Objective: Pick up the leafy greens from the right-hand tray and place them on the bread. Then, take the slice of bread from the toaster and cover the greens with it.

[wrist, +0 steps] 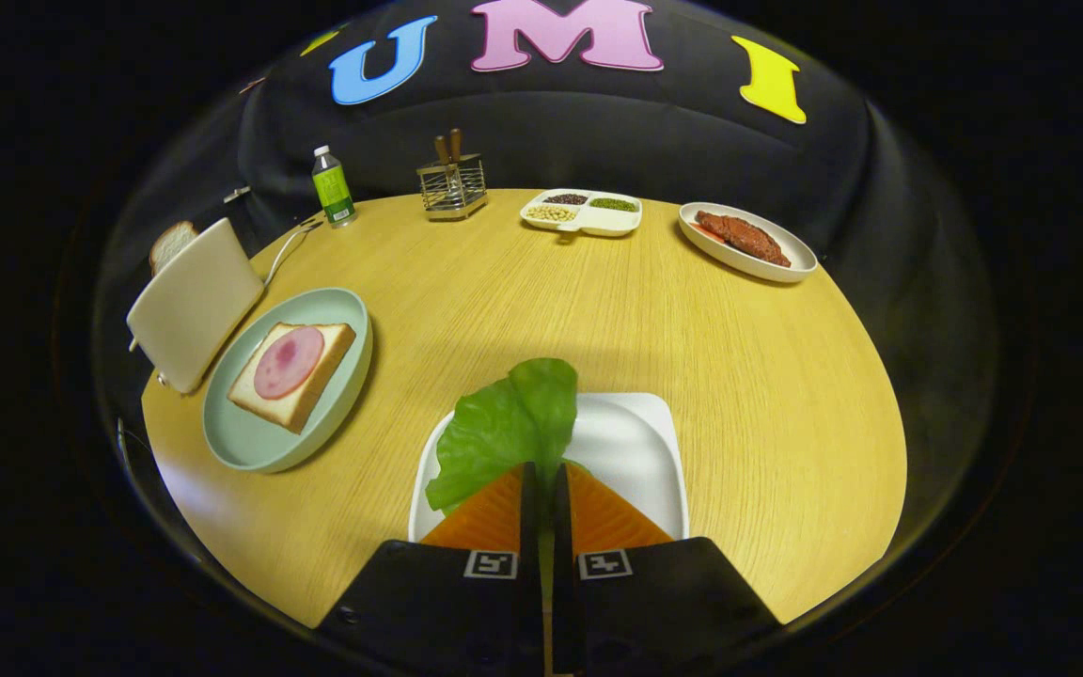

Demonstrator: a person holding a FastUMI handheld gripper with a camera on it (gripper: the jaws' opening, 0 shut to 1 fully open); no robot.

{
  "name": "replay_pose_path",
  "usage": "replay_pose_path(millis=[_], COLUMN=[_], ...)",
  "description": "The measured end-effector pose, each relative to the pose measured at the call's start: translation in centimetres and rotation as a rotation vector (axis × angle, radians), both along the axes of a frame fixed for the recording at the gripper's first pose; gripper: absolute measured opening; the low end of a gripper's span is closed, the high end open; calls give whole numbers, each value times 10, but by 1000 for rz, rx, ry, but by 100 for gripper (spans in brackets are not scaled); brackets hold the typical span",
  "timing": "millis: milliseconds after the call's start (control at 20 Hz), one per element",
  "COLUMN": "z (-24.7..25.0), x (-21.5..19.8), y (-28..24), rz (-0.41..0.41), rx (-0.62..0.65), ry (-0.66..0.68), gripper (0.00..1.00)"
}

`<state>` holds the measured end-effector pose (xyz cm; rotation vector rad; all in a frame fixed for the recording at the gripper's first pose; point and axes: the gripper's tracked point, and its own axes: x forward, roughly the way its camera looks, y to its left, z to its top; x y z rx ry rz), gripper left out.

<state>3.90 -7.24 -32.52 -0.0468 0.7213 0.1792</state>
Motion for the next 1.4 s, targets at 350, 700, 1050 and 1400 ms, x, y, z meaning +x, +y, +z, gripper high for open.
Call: replay_pose_path(millis=[350,700,1050,1400], z=[17,97,162,176], x=[1,0,-5,-5], y=[-4,12,75,153], rz=[-10,-32,24,109], rx=[0,9,33,29], ry=[8,-77,-152,-183], gripper=[5,5,5,5])
